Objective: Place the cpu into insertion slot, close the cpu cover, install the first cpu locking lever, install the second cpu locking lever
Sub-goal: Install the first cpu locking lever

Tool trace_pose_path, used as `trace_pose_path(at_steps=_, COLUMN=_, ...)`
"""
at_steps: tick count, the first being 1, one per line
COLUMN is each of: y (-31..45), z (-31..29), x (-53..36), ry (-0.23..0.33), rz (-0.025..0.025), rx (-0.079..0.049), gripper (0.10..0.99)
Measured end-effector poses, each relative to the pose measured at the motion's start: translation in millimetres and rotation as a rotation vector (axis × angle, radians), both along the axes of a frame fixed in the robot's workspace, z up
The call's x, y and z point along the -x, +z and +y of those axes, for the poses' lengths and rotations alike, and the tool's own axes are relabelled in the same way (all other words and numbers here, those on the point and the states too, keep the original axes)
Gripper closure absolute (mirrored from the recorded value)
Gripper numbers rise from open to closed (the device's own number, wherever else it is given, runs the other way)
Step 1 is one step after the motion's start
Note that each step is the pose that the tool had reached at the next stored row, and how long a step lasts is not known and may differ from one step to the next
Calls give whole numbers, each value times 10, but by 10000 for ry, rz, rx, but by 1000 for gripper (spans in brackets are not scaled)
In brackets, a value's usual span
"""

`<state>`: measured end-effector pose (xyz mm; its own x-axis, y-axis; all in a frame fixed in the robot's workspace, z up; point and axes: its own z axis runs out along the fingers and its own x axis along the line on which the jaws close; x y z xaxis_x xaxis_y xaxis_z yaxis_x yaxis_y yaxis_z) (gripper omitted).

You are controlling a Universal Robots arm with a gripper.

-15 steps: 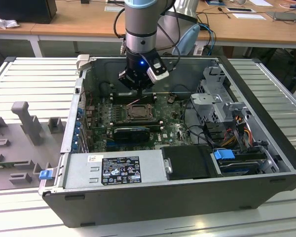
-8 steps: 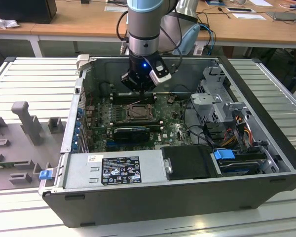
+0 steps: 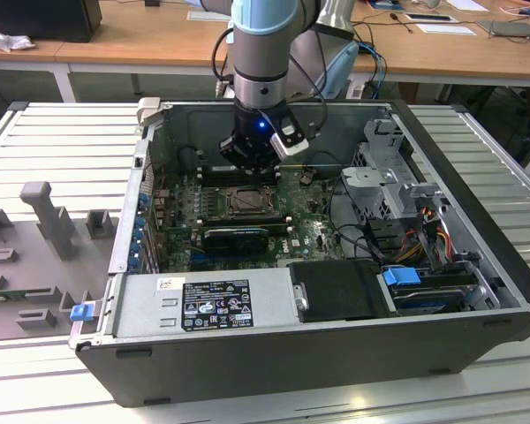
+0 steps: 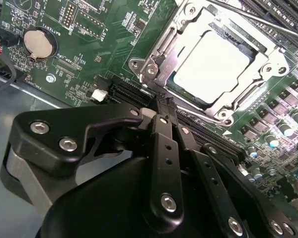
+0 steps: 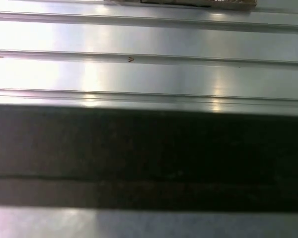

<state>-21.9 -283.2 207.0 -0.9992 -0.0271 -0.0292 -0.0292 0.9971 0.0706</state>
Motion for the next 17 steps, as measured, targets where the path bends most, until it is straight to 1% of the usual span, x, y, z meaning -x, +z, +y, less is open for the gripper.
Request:
trace_pose_path(at_steps=10, y=-24, z=0, x=0, ry=3, rz=0, rx=86, gripper=980)
trace_pose_path(at_steps=17, y=-36, z=-1, x=0, ry=3, rz=-1, rx=181, gripper=980)
